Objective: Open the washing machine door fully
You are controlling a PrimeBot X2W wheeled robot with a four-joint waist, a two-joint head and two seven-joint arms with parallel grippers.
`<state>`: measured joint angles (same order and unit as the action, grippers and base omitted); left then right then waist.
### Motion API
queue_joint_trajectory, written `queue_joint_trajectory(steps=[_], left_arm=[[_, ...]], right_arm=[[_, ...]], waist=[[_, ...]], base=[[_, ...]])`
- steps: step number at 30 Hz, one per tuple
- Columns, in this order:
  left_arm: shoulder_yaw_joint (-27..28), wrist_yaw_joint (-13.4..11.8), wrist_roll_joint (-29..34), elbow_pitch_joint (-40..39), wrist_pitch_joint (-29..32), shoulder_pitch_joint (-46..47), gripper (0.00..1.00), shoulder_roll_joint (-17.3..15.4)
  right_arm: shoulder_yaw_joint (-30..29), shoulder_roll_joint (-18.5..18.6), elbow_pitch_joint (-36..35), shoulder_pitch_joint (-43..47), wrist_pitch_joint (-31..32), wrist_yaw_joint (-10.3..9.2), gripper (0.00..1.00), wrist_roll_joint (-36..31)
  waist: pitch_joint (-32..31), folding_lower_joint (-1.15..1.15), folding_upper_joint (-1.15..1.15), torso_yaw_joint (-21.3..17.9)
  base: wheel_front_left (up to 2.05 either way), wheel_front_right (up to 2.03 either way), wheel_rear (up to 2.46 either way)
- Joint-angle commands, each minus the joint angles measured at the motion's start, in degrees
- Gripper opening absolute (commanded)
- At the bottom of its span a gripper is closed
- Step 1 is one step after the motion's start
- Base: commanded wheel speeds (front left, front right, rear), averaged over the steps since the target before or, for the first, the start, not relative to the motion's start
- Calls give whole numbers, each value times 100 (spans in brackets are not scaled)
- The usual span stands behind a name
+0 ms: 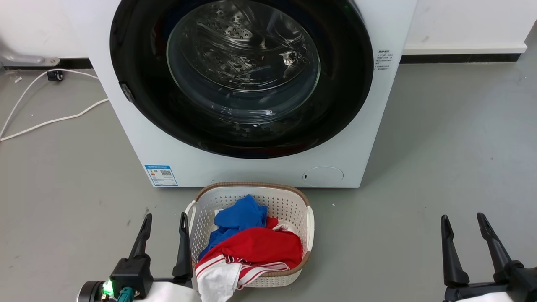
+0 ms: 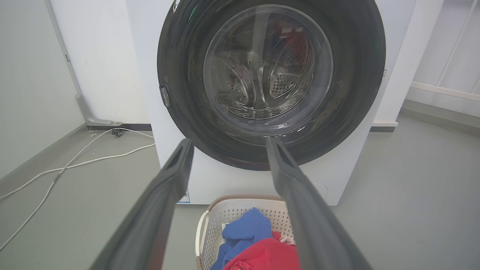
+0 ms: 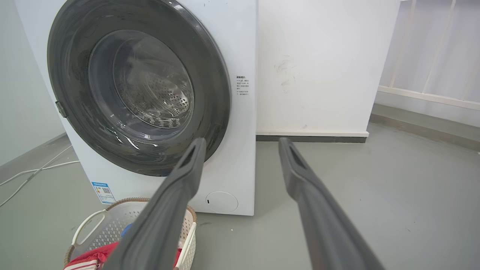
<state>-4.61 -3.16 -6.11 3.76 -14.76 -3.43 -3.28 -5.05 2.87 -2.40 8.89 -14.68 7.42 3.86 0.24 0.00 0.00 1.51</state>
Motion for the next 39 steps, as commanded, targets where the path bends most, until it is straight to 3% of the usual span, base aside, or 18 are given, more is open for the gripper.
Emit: queue_joint_trajectory(steps=[1, 15, 16, 17, 22, 27, 39], left_arm=[[25, 21, 121, 3, -44, -65, 100, 10], [99, 80, -18, 106, -47, -80, 100, 38], [90, 73, -23, 108, -47, -81, 100, 39], [85, 63, -20, 109, -47, -82, 100, 39], [73, 36, -10, 101, -47, -74, 100, 39], [79, 18, -16, 91, -47, -79, 100, 40], [108, 40, -15, 94, -47, -81, 100, 39]], right_arm=[[-5, 1, -50, 81, -53, 12, 100, -91], [34, 1, 125, 88, -53, 6, 98, 234], [22, 1, 124, 85, -53, 6, 36, 212], [20, 1, 130, 86, -53, 6, 0, 182], [78, 1, 133, 82, -53, 6, 0, 168], [0, 3, 182, 22, -53, 6, 0, 875], [353, 1, 126, 58, -53, 7, 0, 4168]], waist=[[-8, 0, 0, 0], [-20, 0, 0, 5], [-18, 0, 0, 6], [-16, 0, 0, 7], [-12, 0, 0, 16], [-14, 0, 0, 16], [-14, 0, 0, 32]], base=[[0, 0, 0], [0, 0, 0], [0, 0, 0], [0, 0, 0], [0, 0, 0], [0, 0, 0], [0, 0, 0]])
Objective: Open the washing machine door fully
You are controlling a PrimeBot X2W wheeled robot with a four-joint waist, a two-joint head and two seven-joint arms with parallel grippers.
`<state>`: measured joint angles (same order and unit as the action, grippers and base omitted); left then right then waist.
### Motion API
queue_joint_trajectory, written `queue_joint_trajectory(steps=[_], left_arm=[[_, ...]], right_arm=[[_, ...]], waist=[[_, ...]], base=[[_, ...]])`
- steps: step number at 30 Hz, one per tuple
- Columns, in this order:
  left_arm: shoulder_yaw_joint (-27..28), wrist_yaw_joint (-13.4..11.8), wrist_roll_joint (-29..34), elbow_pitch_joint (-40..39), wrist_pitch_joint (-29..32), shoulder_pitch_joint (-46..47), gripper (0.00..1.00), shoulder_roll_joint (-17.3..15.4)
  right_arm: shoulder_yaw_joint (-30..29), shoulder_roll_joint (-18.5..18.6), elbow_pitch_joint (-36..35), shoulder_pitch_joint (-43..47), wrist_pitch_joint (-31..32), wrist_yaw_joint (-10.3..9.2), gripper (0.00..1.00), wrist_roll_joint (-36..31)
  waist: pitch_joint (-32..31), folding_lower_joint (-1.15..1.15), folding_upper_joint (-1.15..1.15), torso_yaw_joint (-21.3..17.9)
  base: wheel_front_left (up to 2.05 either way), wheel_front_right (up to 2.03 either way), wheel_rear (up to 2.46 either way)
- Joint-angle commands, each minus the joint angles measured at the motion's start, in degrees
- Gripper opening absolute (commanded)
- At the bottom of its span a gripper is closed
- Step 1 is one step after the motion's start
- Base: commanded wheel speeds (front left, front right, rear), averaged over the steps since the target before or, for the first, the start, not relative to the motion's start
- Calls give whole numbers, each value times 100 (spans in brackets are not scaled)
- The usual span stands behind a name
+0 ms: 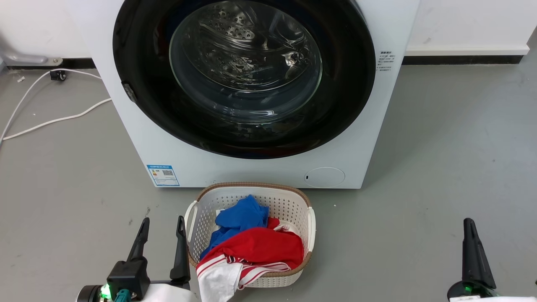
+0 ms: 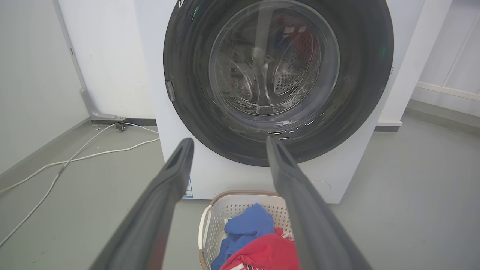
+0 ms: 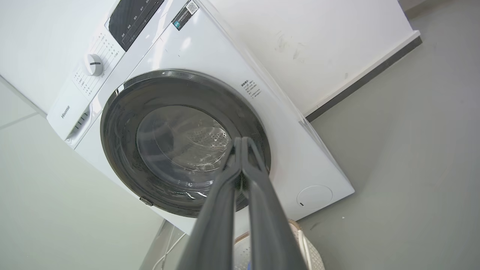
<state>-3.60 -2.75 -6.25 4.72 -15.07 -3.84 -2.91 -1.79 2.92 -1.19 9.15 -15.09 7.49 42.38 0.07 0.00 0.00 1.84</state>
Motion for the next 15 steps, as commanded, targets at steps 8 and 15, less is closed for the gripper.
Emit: queue_joint_trajectory(steps=[8, 15], left_arm=[[25, 14, 0, 7, -16, -37, 100, 1], [37, 20, 30, 5, -16, -52, 100, 2]], right_arm=[[413, 4, -84, 150, -12, 1, 0, 2056], [810, 492, -284, 243, -8, 1, 0, 3821]], waist=[[7, 0, 0, -8], [8, 0, 0, -21]], base=[[0, 0, 0], [0, 0, 0]])
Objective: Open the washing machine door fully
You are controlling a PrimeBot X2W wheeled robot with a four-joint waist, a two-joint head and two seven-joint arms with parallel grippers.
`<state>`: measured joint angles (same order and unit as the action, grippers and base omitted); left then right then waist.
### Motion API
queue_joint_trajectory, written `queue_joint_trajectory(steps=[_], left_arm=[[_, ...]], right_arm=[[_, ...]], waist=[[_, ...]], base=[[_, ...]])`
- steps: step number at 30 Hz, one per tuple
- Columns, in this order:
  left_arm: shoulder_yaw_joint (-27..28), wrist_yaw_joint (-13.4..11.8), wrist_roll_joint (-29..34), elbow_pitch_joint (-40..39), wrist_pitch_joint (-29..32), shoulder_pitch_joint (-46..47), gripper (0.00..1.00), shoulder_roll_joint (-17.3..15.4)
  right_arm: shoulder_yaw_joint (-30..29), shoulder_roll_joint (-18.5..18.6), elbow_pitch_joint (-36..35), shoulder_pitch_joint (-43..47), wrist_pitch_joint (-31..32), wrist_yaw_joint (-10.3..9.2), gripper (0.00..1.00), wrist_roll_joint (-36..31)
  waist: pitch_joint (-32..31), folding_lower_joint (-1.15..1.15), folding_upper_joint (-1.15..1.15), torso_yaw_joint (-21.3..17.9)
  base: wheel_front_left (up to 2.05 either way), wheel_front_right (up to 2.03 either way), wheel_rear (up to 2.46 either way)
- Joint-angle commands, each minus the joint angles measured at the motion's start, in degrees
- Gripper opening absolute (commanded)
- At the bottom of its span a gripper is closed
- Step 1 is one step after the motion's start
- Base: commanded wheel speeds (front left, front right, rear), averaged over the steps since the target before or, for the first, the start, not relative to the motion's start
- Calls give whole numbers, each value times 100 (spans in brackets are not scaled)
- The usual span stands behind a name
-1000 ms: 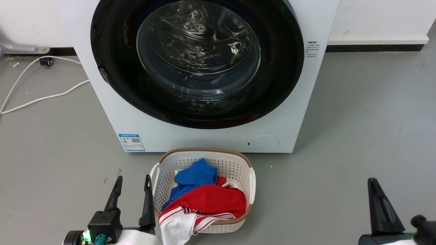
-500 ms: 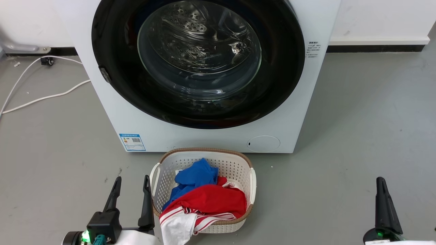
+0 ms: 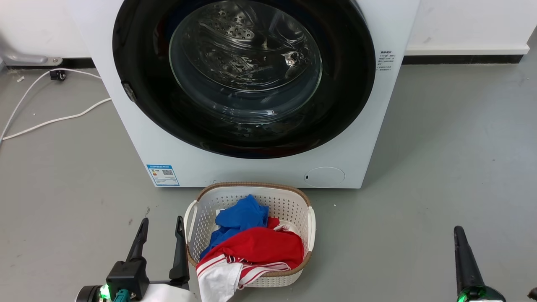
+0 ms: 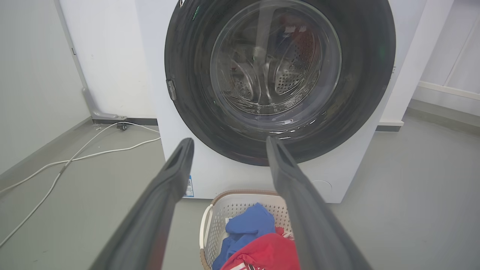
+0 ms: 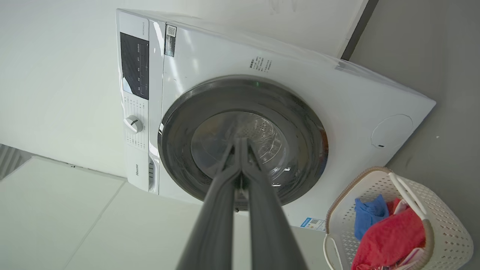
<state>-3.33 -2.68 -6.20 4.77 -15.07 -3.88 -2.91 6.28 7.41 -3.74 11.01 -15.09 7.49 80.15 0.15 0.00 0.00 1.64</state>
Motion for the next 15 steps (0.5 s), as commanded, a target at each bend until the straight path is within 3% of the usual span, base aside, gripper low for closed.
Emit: queue_joint_trajectory(steps=[1, 5, 10, 15], left_arm=[[10, 11, 28, -2, -16, -48, 100, 2], [18, -4, 35, -7, -16, -53, 100, 1], [15, -9, 23, -17, -16, -60, 100, 1], [21, -10, 27, -26, -16, -43, 100, 1]], right_arm=[[23, 98, -57, 75, 31, 1, 0, 250], [-96, 200, -179, 99, 126, 1, 0, 864], [-524, 3, -250, 135, 366, 1, 0, 1556], [-850, -115, -154, 165, 783, 1, 0, 1619]], waist=[[2, 0, 0, -1], [9, 0, 0, -6], [26, 0, 0, -9], [40, 0, 0, 2]], base=[[0, 0, 0], [0, 0, 0], [0, 0, 0], [0, 0, 0]])
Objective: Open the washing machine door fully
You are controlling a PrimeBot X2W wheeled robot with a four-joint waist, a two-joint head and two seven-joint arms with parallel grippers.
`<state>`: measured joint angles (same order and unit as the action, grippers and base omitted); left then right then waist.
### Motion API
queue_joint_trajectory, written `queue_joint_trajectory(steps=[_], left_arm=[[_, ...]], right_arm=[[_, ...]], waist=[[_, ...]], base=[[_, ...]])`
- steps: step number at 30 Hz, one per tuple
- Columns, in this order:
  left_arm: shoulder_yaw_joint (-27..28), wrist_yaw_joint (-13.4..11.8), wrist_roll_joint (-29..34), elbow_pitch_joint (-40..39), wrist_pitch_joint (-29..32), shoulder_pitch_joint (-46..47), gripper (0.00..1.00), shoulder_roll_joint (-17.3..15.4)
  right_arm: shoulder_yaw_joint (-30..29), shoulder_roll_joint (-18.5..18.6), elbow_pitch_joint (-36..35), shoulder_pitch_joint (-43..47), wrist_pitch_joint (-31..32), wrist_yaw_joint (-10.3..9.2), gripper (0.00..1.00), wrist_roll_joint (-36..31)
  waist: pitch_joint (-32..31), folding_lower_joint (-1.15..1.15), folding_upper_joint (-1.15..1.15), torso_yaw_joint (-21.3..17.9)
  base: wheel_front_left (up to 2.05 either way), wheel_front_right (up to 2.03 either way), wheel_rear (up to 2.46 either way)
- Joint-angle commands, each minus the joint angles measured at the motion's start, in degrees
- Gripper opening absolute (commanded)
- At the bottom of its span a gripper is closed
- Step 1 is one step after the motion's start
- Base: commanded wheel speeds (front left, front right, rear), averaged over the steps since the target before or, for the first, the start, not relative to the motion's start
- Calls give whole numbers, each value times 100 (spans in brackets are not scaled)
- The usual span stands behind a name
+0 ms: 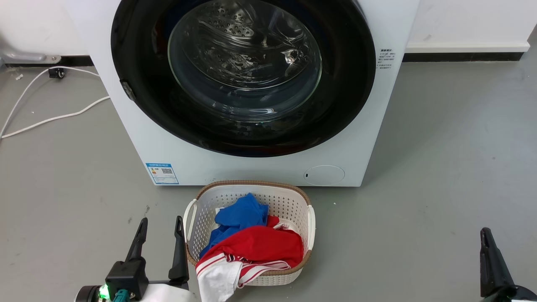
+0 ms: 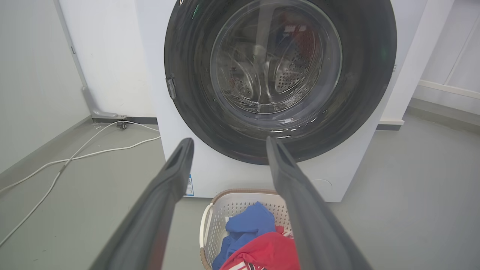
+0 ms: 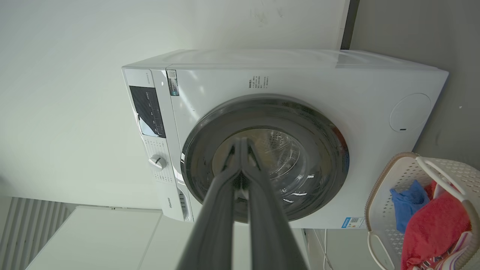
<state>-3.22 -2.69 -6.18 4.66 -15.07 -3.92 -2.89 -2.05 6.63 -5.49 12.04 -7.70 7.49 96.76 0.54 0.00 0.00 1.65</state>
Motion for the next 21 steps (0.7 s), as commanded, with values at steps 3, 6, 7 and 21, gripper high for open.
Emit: queue_joint_trajectory(steps=[3, 6, 7, 21], left_arm=[[6, -15, 33, -18, -16, -41, 100, 0], [-6, -20, 42, -27, -16, -33, 100, 1], [-12, -21, 48, -29, -16, -26, 100, 0], [-66, -55, 111, -248, -16, 388, 100, 0]], right_arm=[[-126, -99, 63, 31, 201, 1, 0, -129], [-218, -148, 102, -30, 328, 1, 0, -216], [-252, -159, 118, -62, 360, 1, 0, -236], [-1049, 304, 583, -1563, 993, 1, 0, -262]], waist=[[10, 0, 0, 5], [25, 0, 0, 19], [32, 0, 0, 26], [727, 0, 0, 187]], base=[[0, 0, 0], [0, 0, 0], [0, 0, 0], [0, 0, 0]])
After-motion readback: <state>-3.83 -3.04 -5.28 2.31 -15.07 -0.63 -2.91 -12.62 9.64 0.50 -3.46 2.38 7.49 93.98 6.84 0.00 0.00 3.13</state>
